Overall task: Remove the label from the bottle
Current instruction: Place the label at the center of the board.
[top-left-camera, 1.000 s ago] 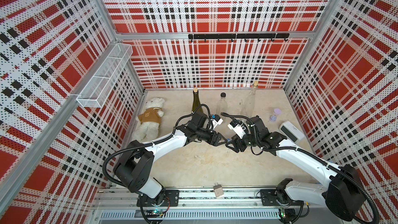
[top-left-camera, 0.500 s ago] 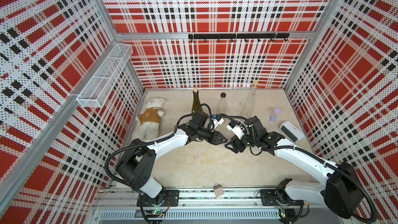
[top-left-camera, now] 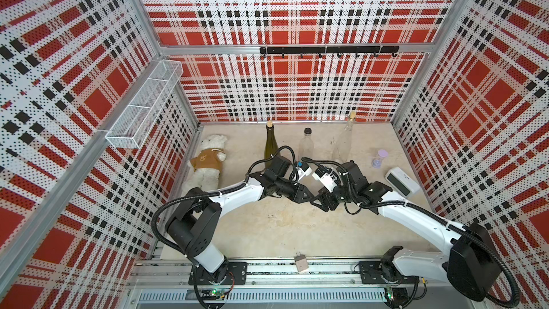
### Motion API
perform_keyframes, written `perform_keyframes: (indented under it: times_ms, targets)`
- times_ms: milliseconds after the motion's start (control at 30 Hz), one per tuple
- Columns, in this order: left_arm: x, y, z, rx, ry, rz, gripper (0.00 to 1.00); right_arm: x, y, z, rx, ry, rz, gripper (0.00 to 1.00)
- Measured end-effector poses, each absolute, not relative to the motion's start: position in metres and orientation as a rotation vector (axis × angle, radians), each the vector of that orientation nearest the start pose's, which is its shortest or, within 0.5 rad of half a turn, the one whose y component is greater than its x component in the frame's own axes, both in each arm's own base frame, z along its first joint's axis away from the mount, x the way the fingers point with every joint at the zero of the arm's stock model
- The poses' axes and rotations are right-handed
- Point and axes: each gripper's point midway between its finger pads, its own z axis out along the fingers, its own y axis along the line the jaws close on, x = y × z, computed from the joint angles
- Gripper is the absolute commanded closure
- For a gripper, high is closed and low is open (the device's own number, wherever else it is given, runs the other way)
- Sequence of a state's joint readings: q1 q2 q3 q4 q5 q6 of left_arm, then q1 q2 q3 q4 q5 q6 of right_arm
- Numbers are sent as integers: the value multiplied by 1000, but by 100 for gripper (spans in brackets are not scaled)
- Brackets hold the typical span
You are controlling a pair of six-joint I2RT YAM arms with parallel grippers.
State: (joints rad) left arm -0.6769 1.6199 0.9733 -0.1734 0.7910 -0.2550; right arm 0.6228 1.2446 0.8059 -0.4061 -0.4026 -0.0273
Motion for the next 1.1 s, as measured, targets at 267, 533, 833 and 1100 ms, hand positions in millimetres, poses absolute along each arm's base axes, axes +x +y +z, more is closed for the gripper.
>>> perform_keyframes:
  times_ms: [267,533,833,1100]
  targets:
    - [230,-345,136,937,2331,-1379,96,237,249,140,-960,2269,729,30]
    - [258,-324,139,820,2342,-1311,72,240,246,138,-943,2279,698,32]
    - [292,-275,171,624,2280,-1132,32,242,241,131,-864,2332,681,34]
    - [294,-238,205,518,2175,-965,8,254,215,125,-660,2383,664,32]
